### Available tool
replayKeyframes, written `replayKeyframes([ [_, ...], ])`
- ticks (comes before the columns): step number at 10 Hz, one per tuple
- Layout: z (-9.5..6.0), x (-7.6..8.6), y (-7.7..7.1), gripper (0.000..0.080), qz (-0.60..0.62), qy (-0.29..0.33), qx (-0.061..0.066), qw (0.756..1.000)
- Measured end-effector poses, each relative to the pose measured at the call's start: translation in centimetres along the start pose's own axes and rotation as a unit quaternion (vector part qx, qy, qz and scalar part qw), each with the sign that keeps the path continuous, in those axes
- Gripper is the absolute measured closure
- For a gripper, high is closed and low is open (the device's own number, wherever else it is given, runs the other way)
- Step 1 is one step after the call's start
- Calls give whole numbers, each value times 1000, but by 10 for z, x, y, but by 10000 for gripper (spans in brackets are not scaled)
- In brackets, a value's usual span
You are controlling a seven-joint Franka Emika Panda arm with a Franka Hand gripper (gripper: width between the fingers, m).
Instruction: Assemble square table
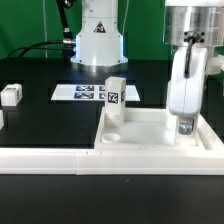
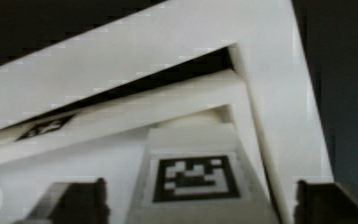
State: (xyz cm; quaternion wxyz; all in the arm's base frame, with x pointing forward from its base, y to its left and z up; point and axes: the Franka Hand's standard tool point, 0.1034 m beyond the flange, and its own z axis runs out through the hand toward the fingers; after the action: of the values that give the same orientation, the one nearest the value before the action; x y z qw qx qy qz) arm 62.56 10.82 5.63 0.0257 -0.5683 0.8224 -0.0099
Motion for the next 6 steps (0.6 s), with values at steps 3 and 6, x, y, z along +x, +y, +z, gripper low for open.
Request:
replayKeyframes([
  [3, 0, 0, 0, 160, 0, 0, 0, 1000],
  [6, 1, 0, 0, 151, 0, 0, 0, 1000],
])
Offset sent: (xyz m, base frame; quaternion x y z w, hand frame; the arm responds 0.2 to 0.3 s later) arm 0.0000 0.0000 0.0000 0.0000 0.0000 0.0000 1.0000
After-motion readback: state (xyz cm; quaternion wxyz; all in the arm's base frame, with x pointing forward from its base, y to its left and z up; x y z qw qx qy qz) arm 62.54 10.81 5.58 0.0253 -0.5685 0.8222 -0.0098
